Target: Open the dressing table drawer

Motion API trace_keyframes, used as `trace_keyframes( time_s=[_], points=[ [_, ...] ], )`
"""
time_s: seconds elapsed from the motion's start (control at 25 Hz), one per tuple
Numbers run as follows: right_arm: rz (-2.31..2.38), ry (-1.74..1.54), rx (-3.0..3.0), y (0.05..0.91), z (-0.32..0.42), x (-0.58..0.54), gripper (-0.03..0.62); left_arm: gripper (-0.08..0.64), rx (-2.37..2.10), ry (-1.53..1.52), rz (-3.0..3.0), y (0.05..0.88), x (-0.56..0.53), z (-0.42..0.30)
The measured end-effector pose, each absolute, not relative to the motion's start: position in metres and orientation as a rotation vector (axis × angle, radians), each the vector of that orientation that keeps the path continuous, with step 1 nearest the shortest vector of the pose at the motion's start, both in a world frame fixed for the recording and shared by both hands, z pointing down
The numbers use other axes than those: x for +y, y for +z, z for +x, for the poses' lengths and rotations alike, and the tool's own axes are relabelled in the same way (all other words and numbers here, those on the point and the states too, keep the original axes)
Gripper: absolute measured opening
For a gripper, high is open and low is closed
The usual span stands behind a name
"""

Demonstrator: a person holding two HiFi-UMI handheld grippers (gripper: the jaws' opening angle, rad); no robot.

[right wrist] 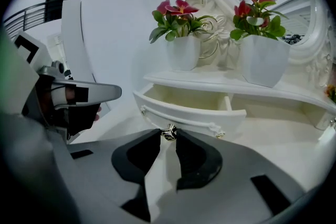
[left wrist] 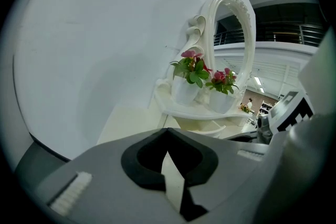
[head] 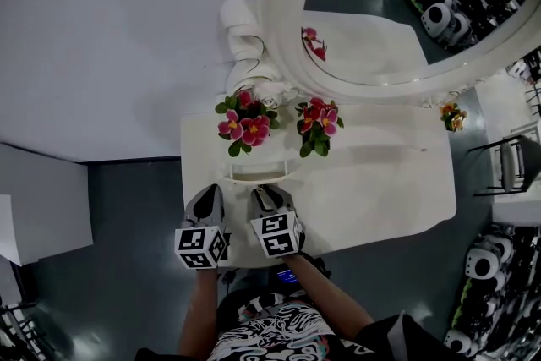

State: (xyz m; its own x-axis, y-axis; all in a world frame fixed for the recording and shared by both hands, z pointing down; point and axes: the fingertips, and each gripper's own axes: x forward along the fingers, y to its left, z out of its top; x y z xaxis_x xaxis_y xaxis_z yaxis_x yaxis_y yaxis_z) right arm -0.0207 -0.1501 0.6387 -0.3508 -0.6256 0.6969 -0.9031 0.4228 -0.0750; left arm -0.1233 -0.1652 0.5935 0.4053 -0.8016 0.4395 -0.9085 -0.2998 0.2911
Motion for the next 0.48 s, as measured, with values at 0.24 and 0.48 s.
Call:
trace_keyframes(
  time_s=[0.24,0.48],
  points=[
    [1.29,0.634,-2.098,0.64,-0.021,-0.149,0.1,0.002,-1.453,0.281,2.177,0.589,-0.165,-0.122],
    [1.314,0.625,-2.106,0.622,-0.012,-0.136,0.126,0.002,-1.454,0.252,2.215,0.57,-0.162,-0.118]
  ],
)
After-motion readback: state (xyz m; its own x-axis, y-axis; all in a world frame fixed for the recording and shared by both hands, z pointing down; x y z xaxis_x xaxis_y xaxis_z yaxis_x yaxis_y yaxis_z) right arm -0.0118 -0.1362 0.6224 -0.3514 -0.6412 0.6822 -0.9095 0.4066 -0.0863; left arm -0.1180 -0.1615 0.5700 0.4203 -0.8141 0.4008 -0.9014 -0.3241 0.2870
